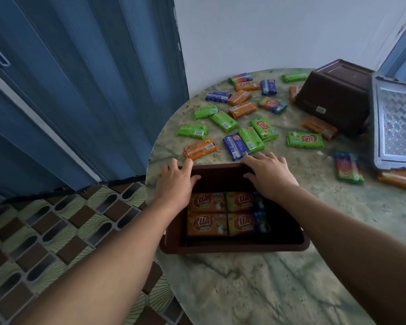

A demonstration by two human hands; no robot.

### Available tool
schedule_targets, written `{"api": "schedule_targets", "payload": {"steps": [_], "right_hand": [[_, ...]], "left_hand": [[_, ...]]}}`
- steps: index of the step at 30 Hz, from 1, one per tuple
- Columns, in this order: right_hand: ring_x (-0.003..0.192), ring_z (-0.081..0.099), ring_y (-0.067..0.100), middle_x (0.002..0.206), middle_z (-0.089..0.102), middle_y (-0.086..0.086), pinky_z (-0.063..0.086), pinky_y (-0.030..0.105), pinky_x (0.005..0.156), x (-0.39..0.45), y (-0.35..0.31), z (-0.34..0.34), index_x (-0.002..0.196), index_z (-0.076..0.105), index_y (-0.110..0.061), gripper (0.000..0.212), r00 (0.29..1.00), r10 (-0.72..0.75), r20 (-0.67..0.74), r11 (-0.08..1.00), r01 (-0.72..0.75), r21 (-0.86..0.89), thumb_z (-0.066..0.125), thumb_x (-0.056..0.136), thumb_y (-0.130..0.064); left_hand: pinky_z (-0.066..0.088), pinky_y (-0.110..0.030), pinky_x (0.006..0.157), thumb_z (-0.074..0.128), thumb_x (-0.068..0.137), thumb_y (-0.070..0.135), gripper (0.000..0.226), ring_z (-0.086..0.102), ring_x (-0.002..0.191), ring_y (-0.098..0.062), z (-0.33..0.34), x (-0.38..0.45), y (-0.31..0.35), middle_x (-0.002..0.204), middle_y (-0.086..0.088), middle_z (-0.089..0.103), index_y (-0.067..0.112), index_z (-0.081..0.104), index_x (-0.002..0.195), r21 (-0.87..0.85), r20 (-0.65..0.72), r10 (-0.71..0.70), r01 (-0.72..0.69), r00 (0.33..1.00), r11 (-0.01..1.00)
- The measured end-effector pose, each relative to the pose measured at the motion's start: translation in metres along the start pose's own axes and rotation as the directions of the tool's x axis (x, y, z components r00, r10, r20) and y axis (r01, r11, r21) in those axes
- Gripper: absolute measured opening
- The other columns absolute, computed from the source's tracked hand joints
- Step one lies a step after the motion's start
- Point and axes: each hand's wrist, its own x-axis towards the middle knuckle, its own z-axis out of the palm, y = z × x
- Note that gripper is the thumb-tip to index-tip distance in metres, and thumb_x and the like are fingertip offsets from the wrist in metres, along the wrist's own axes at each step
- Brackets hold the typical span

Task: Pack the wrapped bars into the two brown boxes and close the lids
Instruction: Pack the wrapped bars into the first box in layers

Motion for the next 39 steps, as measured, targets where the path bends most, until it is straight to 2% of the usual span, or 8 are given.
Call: {"api": "schedule_targets", "payload": {"steps": [9, 13, 16, 20, 25, 31, 35, 39], "right_hand": [[0.121, 0.049, 0.028, 0.124, 0.058, -0.002, 0.039, 0.048, 0.098, 0.018, 0.001, 0.003, 0.132, 0.047, -0.035, 0.033, 1.000, -0.021, 0.006, 1.000, 0.021, 0.012, 0.056, 0.101, -0.043], [0.120, 0.050, 0.027, 0.120, 0.059, -0.004, 0.038, 0.049, 0.101, 0.021, -0.003, -0.002, 0.126, 0.053, -0.035, 0.045, 0.999, 0.017, 0.033, 0.998, -0.019, 0.053, 0.042, 0.097, -0.067], [0.120, 0.051, 0.026, 0.119, 0.061, -0.002, 0.040, 0.048, 0.102, 0.034, -0.013, -0.008, 0.120, 0.062, -0.033, 0.050, 0.998, 0.037, 0.046, 0.988, -0.044, 0.146, 0.032, 0.099, -0.068], [0.103, 0.059, 0.022, 0.107, 0.063, -0.004, 0.052, 0.043, 0.086, 0.075, -0.031, -0.014, 0.113, 0.065, -0.027, 0.040, 0.995, -0.013, 0.104, 0.954, -0.019, 0.301, 0.040, 0.104, -0.057], [0.102, 0.063, 0.024, 0.109, 0.068, -0.001, 0.052, 0.038, 0.085, 0.137, -0.043, -0.003, 0.115, 0.068, -0.025, 0.026, 0.977, 0.017, 0.215, 0.940, -0.089, 0.330, 0.050, 0.103, -0.039], [0.133, 0.050, 0.028, 0.148, 0.052, 0.007, 0.040, 0.035, 0.103, 0.187, -0.058, 0.023, 0.147, 0.052, -0.031, 0.048, 0.896, -0.095, 0.434, 0.989, 0.037, 0.142, 0.062, 0.100, -0.034], [0.149, 0.027, 0.036, 0.165, 0.023, 0.001, 0.027, 0.049, 0.121, 0.198, -0.065, 0.050, 0.159, 0.022, -0.046, 0.079, 0.854, -0.139, 0.501, 0.987, 0.159, 0.004, 0.068, 0.097, -0.032], [0.147, 0.029, 0.038, 0.165, 0.022, 0.001, 0.039, 0.054, 0.112, 0.207, -0.069, 0.059, 0.160, 0.015, -0.041, 0.087, 0.876, -0.071, 0.478, 0.981, 0.147, -0.123, 0.071, 0.094, -0.035]], "left_hand": [[0.049, -0.042, 0.085, 0.044, 0.102, 0.059, 0.048, 0.048, 0.113, -0.035, -0.002, 0.010, -0.006, 0.125, -0.014, 0.050, 0.021, 0.044, 0.131, 0.065, 0.028, -0.022, 0.020, 0.999, 0.998], [0.046, -0.046, 0.092, 0.033, 0.089, 0.069, 0.052, 0.048, 0.112, -0.030, -0.023, 0.021, -0.006, 0.115, -0.005, 0.056, 0.025, 0.054, 0.109, -0.168, 0.168, -0.086, 0.114, 0.982, 0.979], [0.045, -0.040, 0.075, 0.026, 0.093, 0.066, 0.050, 0.057, 0.089, -0.024, -0.038, 0.049, -0.006, 0.093, -0.001, 0.060, 0.023, 0.052, 0.088, -0.330, 0.184, -0.190, 0.242, 0.964, 0.912], [0.046, -0.037, 0.072, 0.041, 0.098, 0.057, 0.043, 0.061, 0.090, -0.028, -0.021, 0.102, -0.037, 0.096, -0.005, 0.063, 0.016, 0.050, 0.088, -0.104, 0.322, -0.311, 0.360, 0.894, 0.927], [0.043, -0.027, 0.055, 0.058, 0.098, 0.033, 0.019, 0.058, 0.058, -0.015, 0.000, 0.129, -0.058, 0.091, -0.012, 0.070, 0.016, 0.065, 0.098, 0.027, 0.766, -0.191, 0.266, 0.614, 0.964], [0.059, -0.042, 0.093, 0.066, 0.090, 0.064, 0.071, 0.072, 0.108, -0.035, 0.030, 0.132, -0.057, 0.134, -0.020, 0.065, 0.008, 0.061, 0.133, -0.086, 0.906, -0.185, 0.593, 0.381, 0.801], [0.062, -0.039, 0.086, 0.080, 0.080, 0.053, 0.062, 0.074, 0.086, -0.025, 0.035, 0.145, -0.053, 0.102, -0.008, 0.074, 0.013, 0.065, 0.124, -0.134, 0.759, -0.198, 0.446, 0.620, 0.885], [0.055, -0.043, 0.092, 0.088, 0.075, 0.046, 0.102, 0.063, 0.106, -0.031, 0.034, 0.154, -0.055, 0.126, -0.011, 0.060, 0.017, 0.024, 0.149, -0.118, 0.615, -0.261, 0.413, 0.744, 0.903]]}}
